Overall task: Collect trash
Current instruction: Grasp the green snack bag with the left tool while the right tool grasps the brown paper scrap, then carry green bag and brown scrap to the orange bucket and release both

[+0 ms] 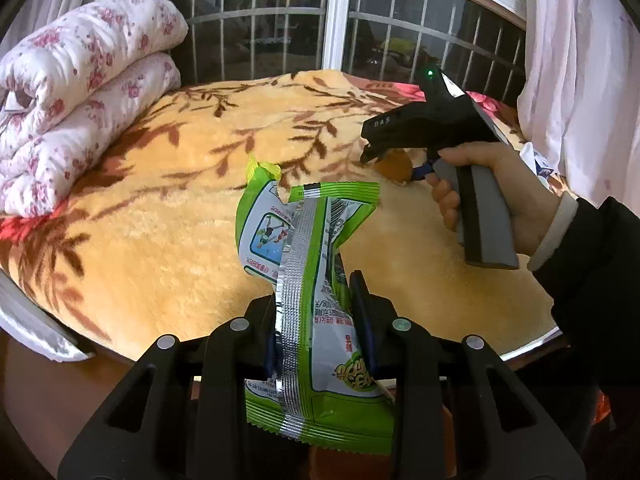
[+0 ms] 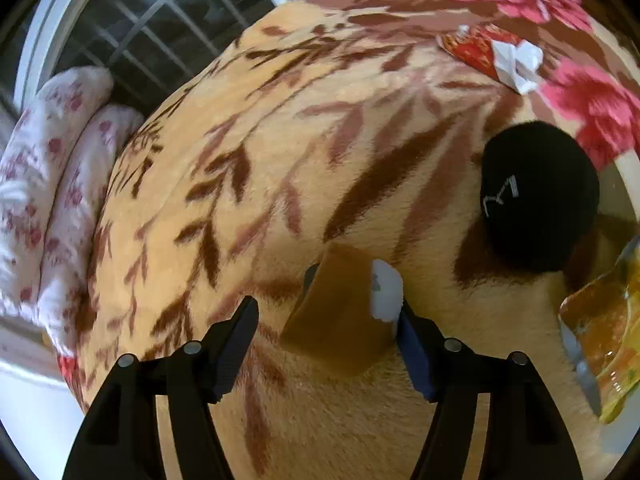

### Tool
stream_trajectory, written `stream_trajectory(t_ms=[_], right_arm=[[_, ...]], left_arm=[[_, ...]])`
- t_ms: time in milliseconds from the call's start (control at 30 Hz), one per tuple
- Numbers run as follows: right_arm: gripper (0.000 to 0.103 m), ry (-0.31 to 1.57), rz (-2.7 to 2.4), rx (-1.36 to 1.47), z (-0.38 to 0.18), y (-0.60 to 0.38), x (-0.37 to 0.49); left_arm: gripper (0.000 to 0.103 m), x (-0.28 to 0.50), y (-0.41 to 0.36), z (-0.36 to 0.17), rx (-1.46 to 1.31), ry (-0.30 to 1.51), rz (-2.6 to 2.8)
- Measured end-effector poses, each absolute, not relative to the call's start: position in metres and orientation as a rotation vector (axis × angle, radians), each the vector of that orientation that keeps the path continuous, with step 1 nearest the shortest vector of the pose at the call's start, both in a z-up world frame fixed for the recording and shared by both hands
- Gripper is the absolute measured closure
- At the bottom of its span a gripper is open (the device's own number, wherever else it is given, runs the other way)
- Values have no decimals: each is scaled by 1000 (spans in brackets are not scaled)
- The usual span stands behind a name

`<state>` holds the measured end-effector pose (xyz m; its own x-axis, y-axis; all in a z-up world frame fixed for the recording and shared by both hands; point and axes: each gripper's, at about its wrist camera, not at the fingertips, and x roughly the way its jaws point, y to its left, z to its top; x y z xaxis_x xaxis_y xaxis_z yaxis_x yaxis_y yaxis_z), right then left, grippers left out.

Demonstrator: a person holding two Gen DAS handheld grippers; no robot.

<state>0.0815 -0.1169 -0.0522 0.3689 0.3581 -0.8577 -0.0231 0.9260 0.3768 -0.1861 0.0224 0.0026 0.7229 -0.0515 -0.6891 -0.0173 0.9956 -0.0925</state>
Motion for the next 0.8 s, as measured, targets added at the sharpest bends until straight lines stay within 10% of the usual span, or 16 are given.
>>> stream_trajectory(t_ms=[200, 800], right_arm=[[73, 1151, 201, 329, -56, -128, 79], [75, 984, 342, 270, -18, -185, -28]], left_arm=[[73, -187, 17, -3, -112, 781, -38], [73, -154, 46, 10, -136, 736, 52]])
